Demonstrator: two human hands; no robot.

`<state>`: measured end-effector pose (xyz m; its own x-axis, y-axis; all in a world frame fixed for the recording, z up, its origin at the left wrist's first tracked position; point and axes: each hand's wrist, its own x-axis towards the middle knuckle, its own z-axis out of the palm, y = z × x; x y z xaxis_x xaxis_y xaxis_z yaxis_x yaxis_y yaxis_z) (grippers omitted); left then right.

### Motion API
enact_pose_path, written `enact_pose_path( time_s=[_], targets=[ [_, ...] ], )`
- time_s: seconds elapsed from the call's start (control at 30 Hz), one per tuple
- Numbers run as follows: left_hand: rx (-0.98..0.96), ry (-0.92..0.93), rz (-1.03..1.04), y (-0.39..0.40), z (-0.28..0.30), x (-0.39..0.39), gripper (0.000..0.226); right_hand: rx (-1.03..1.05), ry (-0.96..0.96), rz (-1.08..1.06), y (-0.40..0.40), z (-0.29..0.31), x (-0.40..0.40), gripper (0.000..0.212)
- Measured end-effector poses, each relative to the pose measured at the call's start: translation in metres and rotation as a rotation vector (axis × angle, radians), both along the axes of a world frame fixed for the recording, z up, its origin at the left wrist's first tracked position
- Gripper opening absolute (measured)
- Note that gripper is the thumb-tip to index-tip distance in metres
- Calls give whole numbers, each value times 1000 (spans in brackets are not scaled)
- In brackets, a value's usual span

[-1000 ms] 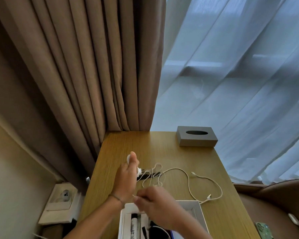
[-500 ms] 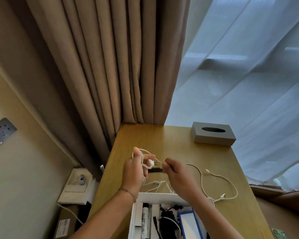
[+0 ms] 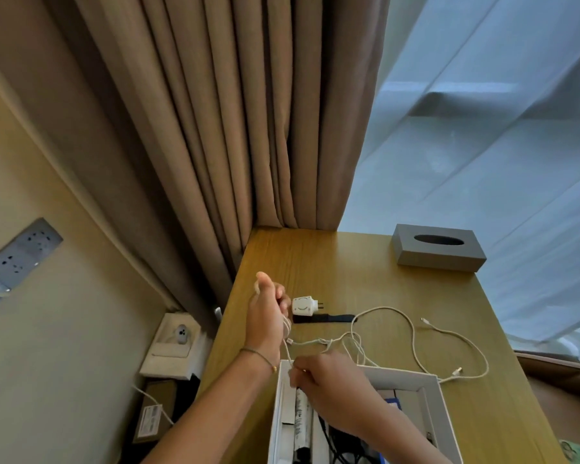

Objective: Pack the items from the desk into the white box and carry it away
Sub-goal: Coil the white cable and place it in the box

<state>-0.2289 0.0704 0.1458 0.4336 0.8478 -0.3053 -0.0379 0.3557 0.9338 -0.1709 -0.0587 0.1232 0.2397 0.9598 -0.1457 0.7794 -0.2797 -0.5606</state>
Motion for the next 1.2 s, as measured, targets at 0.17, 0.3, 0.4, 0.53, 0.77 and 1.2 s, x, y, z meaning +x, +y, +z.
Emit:
enact_pose_path(
  time_s=[0.17,0.3,0.4,0.53,0.77,1.2],
  targets=[
    [164,90,-344,-13,2,-16,67,154,466,3,-5,50,22,24],
    [312,96,-671,-30,10,-27,85,312,656,-61,6,72,50,25],
    [563,124,-745,-43,20,-29,68,366,668,-90,17,70,60,33],
    [558,132,-486,-47,27,-31,62,402,649,-172,23,54,62,22],
    [383,171,-106,-8,25,-37,63,281,149,-283,12,7,38,26],
    [401,40,-209,-6,11,-18,73,89,330,122,-15,55,-10,30]
  ],
)
